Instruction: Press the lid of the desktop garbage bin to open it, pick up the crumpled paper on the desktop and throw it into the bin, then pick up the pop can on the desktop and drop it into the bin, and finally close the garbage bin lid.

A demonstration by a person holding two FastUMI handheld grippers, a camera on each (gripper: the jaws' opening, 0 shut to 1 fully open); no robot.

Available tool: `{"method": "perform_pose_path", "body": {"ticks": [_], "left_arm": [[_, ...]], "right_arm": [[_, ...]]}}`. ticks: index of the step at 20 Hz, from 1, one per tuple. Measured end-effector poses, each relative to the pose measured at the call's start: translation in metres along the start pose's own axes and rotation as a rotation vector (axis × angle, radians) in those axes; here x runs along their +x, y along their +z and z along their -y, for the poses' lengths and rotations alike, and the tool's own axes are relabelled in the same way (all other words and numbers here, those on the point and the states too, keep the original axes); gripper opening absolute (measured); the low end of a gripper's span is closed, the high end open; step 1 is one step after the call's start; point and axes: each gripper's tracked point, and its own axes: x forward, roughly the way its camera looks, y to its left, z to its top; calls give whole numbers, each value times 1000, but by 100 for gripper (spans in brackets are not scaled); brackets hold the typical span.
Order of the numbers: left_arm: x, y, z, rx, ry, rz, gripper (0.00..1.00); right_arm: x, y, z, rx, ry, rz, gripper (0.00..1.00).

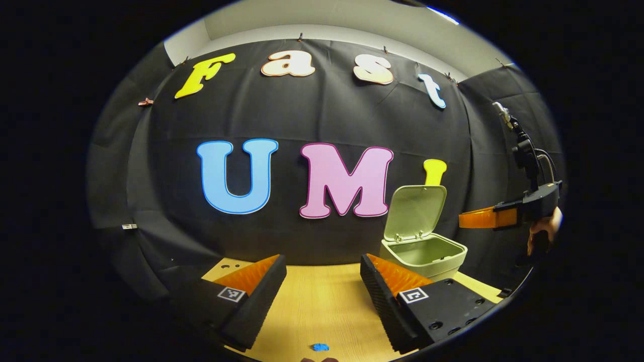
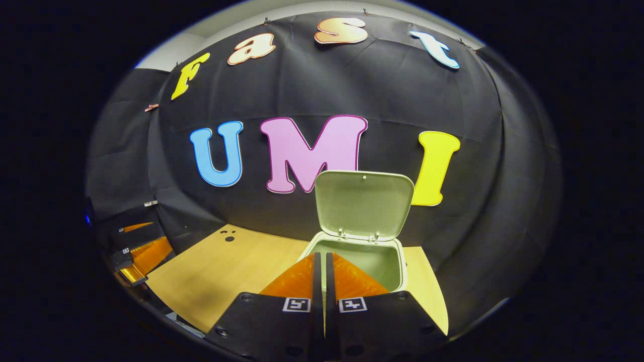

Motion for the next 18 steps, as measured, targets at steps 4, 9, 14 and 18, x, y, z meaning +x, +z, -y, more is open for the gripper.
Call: {"method": "perform_pose_path", "body": {"ticks": [4, 9, 14, 18], "left_arm": [[-2, -5, 5, -2, -25, -2, 95], [-1, -7, 10, -6, -77, 19, 95], [2, -16, 3, 15, -63, 14, 95], [-5, -34, -4, 22, -40, -20, 95]], "right_arm": [[-13, -6, -8, 46, -4, 16, 19], [-26, -17, -16, 41, -17, 36, 46], [-31, -47, -19, -9, -20, 36, 72], [-36, -62, -22, -5, -7, 37, 84]]}}
